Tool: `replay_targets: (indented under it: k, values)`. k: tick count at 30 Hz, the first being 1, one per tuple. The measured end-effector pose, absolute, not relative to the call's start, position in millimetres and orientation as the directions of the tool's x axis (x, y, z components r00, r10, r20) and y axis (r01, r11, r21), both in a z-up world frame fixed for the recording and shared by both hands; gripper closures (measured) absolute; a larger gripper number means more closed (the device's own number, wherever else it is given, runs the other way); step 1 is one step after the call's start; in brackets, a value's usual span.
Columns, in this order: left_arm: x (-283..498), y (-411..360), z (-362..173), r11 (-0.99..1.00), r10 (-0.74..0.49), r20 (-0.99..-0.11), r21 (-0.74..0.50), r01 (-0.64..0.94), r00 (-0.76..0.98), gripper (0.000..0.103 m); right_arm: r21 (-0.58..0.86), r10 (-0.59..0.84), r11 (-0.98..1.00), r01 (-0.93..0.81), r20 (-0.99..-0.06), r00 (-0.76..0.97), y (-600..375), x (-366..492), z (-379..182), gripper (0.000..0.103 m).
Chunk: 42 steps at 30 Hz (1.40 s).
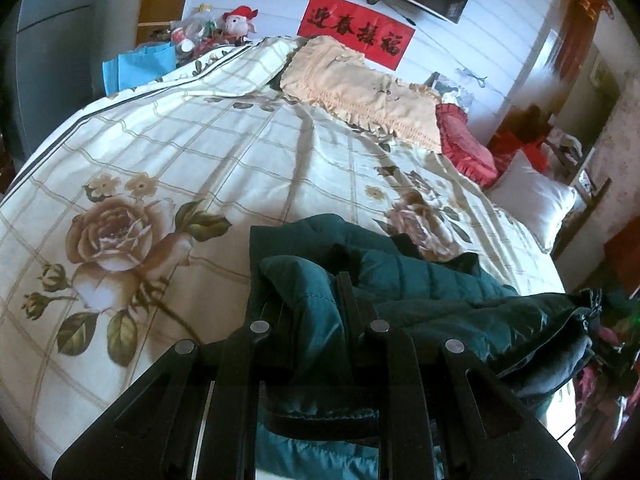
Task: Fold large clothes
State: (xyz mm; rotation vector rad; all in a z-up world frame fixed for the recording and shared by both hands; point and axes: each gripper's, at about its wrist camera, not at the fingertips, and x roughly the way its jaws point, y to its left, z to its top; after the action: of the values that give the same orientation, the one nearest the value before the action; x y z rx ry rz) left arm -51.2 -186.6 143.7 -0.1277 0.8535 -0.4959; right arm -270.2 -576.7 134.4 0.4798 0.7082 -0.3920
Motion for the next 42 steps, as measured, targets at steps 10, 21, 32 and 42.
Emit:
replay_targets:
  k: [10,21,32,42]
  values:
    - [-14,-214,109,0.906,-0.415,-0.734,-0.28,0.318,0.538,0.087,0.3,-0.185,0.769,0.564,-0.74,0.646,-602,-229,91,0.085]
    - [5,-192,111,0.824,-0.566,-0.709,-0.486,0.29,0.421,0.074,0.454,-0.095,0.709,0.54,-0.697,0.711,-618,-238,95,0.064]
    - [-18,-160,165,0.805,-0.585,-0.586,-0.503,0.314,0.56,0.022,0.449,-0.191,0.742,0.498,-0.57,0.799,-594,-269,156,0.031]
    - [-13,-237,110,0.901,-0.424,-0.752,-0.289,0.324,0.505,0.022,0.181,-0.124,0.926,0.331,-0.682,0.721,-508,-162,125,0.031]
